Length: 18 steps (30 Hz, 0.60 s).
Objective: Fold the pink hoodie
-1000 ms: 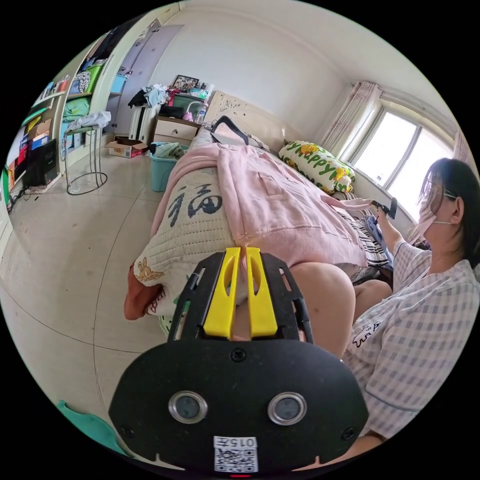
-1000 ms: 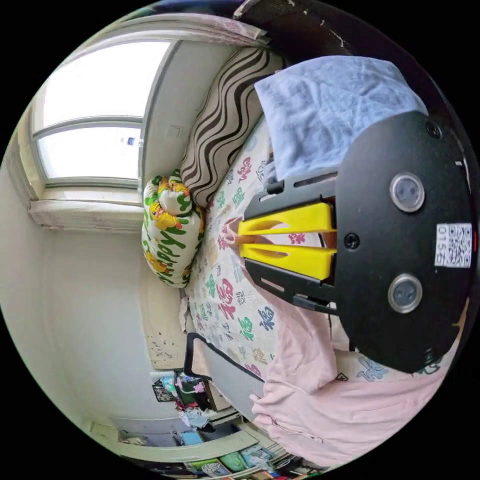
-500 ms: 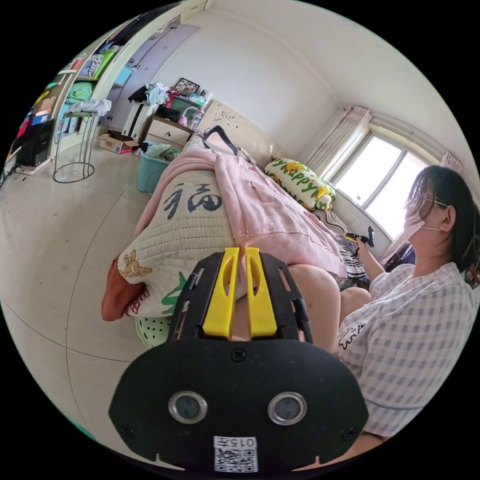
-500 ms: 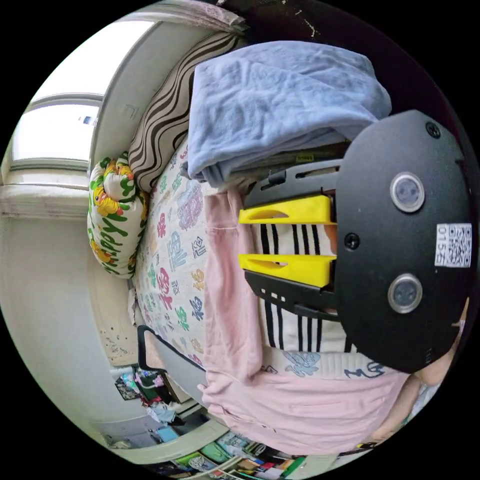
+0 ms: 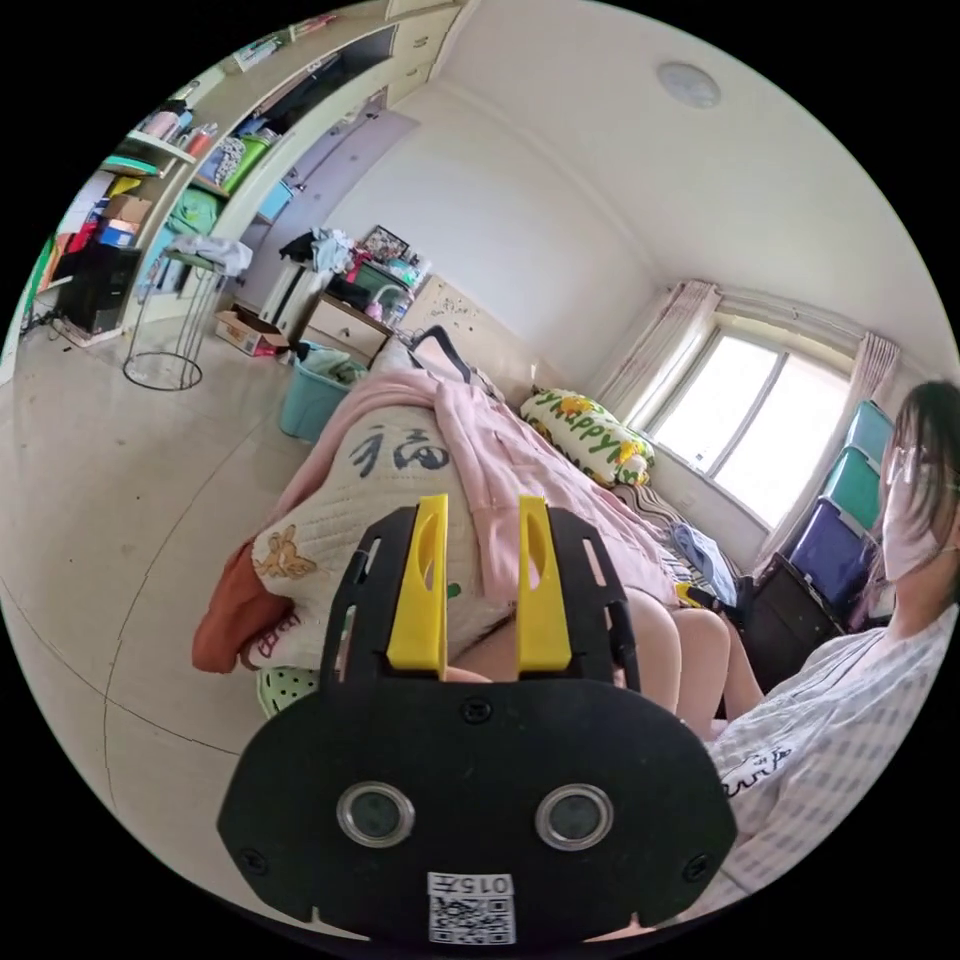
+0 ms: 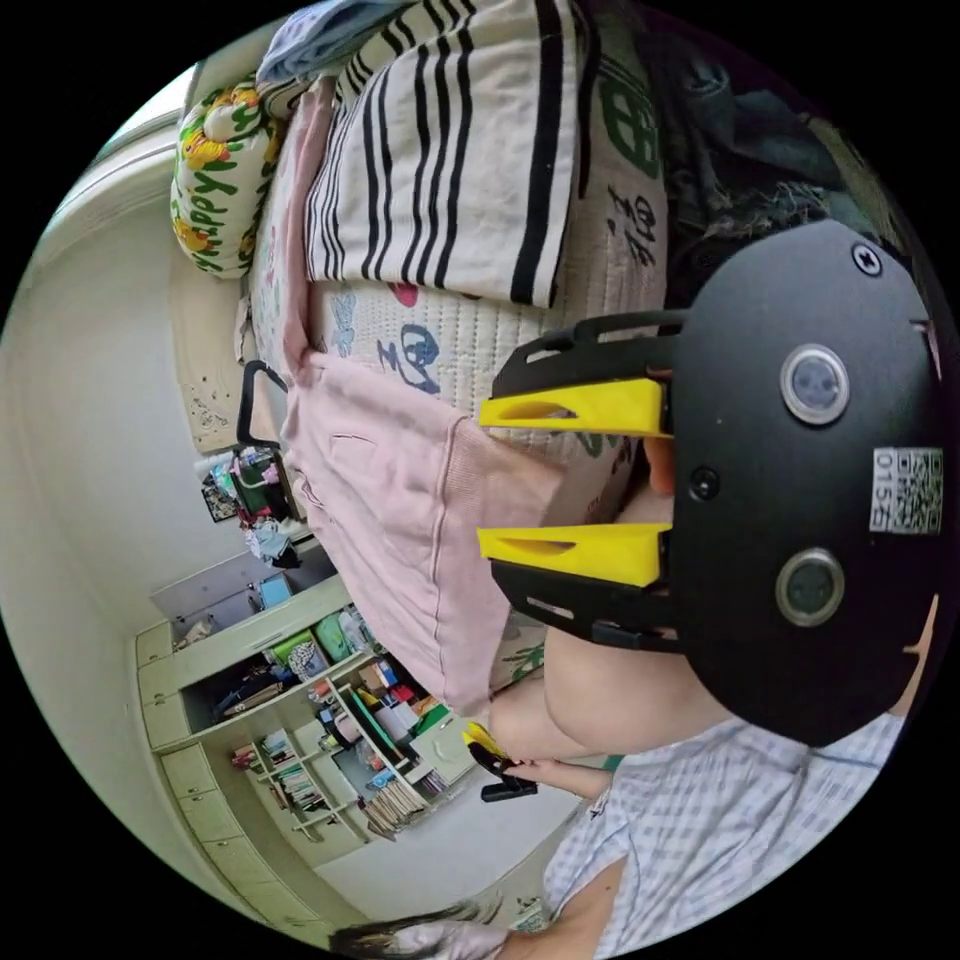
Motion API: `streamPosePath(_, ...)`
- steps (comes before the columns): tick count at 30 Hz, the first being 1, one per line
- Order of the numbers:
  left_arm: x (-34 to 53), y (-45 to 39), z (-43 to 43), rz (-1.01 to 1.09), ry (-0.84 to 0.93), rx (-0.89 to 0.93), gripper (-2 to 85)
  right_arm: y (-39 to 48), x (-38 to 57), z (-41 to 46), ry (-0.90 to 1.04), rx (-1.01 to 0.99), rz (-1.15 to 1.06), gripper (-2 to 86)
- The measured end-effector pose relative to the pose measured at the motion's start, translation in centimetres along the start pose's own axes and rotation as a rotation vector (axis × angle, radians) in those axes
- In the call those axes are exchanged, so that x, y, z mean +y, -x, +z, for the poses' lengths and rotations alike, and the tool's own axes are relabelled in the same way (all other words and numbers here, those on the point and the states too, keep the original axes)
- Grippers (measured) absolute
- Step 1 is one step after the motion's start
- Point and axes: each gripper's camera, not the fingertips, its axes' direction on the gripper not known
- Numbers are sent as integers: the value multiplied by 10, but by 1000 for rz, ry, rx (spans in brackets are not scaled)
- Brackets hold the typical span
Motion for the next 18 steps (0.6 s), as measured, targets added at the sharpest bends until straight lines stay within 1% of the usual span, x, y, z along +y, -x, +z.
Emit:
streamPosePath(2, 5, -11, 23, 31, 81, 43, 104, 3, 22, 9, -135, -70, 90, 129)
streamPosePath(3, 6, -14, 26, 42, 86, 41, 103, 4, 26, 10, -163, -64, 107, 115)
streamPosePath(5, 14, -21, 29, 28, 45, -14, 85, 5, 38, 10, -214, 36, 200, 55)
streamPosePath(7, 21, -24, 29, 20, 23, -30, 66, 5, 44, 8, -216, 78, 221, 35)
streamPosePath(9, 27, -29, 30, 47, 52, -53, 29, 4, 50, 4, -228, 64, 211, 29)
streamPosePath(10, 30, -32, 30, 70, 74, -60, 22, 2, 54, 0, -239, 50, 216, 25)
streamPosePath(14, 41, -34, 14, 71, 33, 0, 9, -10, 60, -13, -257, -54, 251, 18)
streamPosePath(15, 42, -34, 13, 70, 36, 7, 9, -10, 59, -14, -248, -54, 246, 17)
streamPosePath(18, 42, -43, 13, 87, 70, -24, 6, 1, 56, -10, -186, 29, 189, 15)
